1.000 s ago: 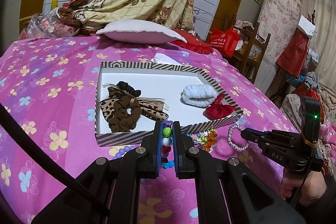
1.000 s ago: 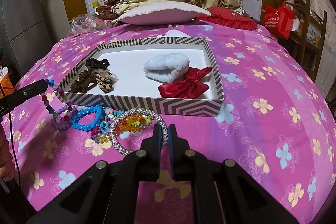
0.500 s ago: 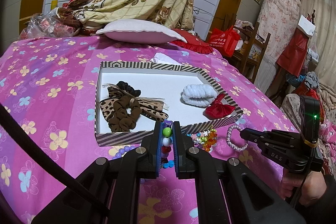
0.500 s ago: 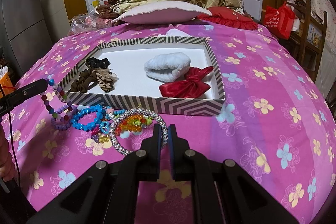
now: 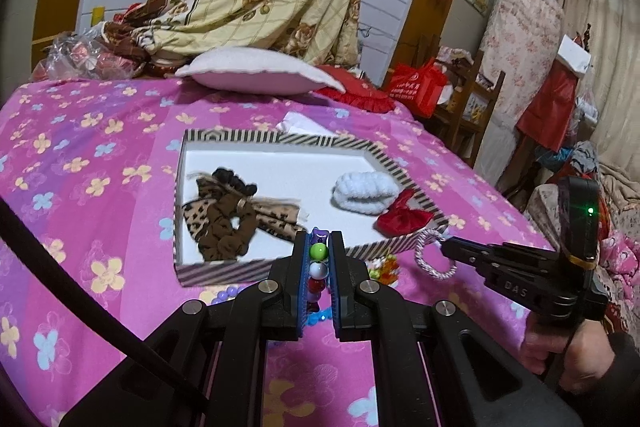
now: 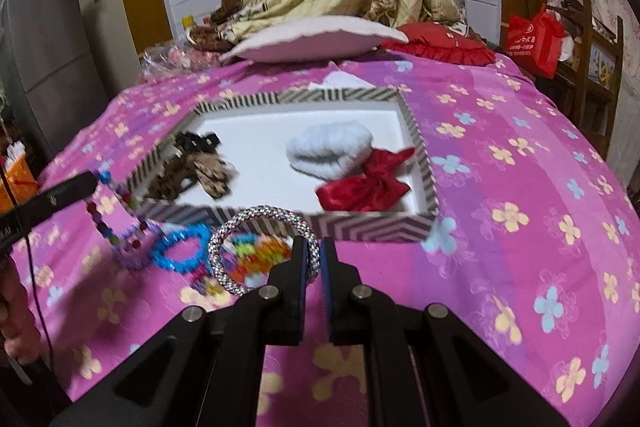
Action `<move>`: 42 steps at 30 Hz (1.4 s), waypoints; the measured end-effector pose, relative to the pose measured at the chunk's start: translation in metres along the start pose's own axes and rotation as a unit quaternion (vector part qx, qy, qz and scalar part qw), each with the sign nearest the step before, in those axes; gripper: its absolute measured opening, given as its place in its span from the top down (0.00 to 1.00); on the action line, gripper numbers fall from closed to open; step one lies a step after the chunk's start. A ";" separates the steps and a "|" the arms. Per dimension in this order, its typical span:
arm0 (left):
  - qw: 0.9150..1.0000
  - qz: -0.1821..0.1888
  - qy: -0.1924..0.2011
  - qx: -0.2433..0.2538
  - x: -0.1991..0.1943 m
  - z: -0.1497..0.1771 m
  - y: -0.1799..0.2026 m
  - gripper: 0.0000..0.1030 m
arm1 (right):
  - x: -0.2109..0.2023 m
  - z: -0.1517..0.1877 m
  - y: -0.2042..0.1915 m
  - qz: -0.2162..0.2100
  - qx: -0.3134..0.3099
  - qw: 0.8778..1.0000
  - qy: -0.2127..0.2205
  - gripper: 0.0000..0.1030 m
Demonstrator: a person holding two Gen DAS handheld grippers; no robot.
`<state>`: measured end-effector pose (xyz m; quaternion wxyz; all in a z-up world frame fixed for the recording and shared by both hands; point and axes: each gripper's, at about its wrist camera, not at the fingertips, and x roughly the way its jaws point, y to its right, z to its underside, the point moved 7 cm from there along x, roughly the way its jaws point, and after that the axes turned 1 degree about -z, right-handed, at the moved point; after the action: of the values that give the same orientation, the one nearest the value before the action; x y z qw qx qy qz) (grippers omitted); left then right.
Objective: Organize jewelry
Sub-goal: 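Carry bead bracelet over box with left tool while right tool carries silver bracelet, then open left tool to drop bead bracelet in box while right tool releases silver bracelet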
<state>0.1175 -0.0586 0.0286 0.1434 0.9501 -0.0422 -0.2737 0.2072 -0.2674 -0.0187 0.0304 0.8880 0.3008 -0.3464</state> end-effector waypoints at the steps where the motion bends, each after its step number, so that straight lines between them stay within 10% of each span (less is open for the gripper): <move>1: 1.000 0.008 0.009 -0.004 -0.003 -0.004 0.002 1.00 | -0.001 -0.004 -0.001 -0.004 0.001 1.000 0.007 0.93; 18: 0.998 0.035 -0.002 -0.044 0.098 -0.094 0.001 1.00 | 0.078 -0.052 -0.004 -0.014 0.036 0.999 -0.024 0.93; 28: 0.983 0.005 -0.127 -0.131 0.175 -0.057 -0.042 1.00 | 0.103 -0.040 -0.013 0.007 0.026 0.998 -0.063 0.93; 42: 0.985 -0.066 -0.123 -0.099 0.169 -0.045 -0.068 1.00 | 0.121 -0.031 -0.011 0.026 0.033 0.995 -0.085 0.93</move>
<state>0.2846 -0.0090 -0.0413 0.2122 0.8909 0.0305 -0.4004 0.2896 -0.1882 -0.0708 0.0358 0.8632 0.2626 -0.4298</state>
